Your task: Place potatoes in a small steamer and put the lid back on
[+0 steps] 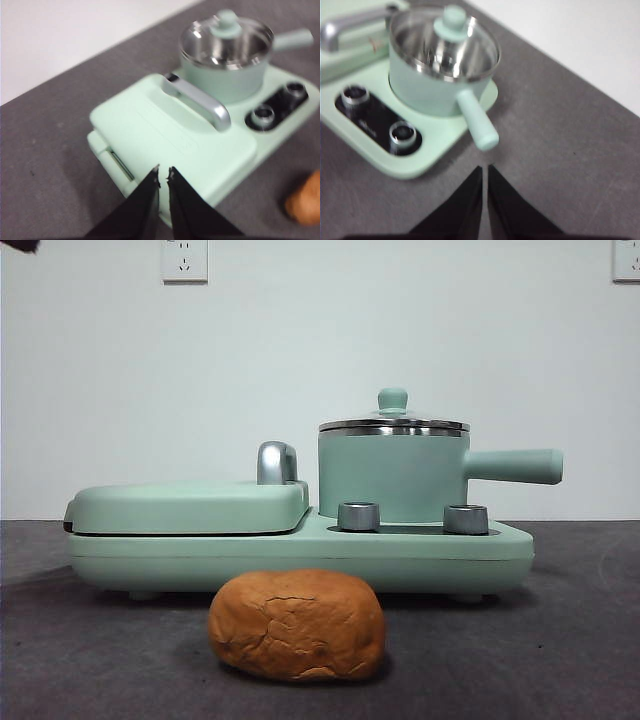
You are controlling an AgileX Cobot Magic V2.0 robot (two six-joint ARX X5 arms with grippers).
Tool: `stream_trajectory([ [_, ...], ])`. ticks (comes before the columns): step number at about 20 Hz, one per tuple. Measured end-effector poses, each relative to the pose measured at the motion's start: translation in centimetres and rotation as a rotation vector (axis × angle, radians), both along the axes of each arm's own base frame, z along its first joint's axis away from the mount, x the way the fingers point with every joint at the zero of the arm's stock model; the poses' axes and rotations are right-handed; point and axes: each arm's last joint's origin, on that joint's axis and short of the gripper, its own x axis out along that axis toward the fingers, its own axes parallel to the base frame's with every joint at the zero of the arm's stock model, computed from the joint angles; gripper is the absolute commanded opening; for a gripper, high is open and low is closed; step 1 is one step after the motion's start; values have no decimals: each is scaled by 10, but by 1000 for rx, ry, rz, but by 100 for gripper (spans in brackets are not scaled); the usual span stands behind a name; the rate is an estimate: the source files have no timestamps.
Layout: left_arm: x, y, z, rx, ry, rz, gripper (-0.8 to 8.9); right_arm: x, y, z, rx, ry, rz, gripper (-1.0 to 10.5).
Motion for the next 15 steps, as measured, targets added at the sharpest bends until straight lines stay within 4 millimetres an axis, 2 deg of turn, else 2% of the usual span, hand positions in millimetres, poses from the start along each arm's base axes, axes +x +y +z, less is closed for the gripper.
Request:
stream_trajectory([
  [3,1,-5,-2,41,-1,-47,42,3,3,-2,-21,23,29,16],
  [4,1,-7,-2,46,-4,-57,79,4,4,-2,-18,25,47,32],
  [7,0,-8,-2,53,-9,-66,276,3,6,-1,4,18,103,193],
  [8,0,-7,-2,53,-10,-65,306,2,6,-1,9,15,111,214],
  [15,0,-9,-2,52,-16,-78,312,2,6,0,66,41,83,223],
])
